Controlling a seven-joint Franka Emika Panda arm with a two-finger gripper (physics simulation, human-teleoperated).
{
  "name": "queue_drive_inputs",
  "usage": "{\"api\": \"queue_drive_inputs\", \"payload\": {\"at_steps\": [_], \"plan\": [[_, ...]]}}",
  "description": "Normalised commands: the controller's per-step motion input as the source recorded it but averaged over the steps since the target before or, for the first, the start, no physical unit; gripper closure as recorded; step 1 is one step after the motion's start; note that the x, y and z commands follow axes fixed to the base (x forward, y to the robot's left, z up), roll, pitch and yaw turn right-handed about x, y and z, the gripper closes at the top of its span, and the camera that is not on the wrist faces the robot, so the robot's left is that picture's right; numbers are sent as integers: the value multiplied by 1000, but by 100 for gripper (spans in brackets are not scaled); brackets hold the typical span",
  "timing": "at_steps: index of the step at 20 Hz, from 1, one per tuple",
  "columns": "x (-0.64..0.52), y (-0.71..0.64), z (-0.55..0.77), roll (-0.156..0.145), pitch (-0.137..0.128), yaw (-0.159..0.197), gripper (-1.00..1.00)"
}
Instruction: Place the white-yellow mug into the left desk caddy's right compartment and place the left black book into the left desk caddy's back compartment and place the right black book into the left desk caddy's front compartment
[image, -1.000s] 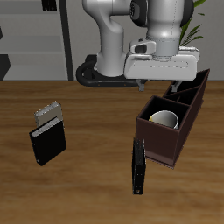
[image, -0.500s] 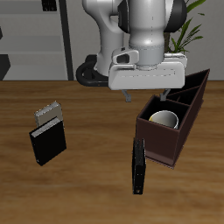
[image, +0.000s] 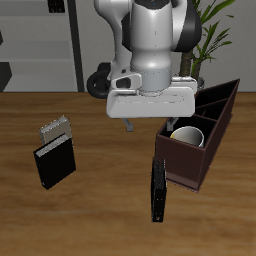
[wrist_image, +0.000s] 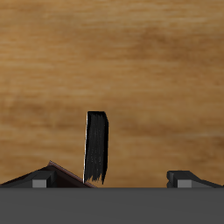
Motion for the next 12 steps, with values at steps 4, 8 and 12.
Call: {"api": "queue_drive_inputs", "payload": {"at_steps": [4, 8, 12], "plan": [[199, -90, -373, -34, 16, -10, -100], [4, 43, -349, -22, -16, -15, -100], [-40, 70, -368, -75, -6, -20, -100]]}}
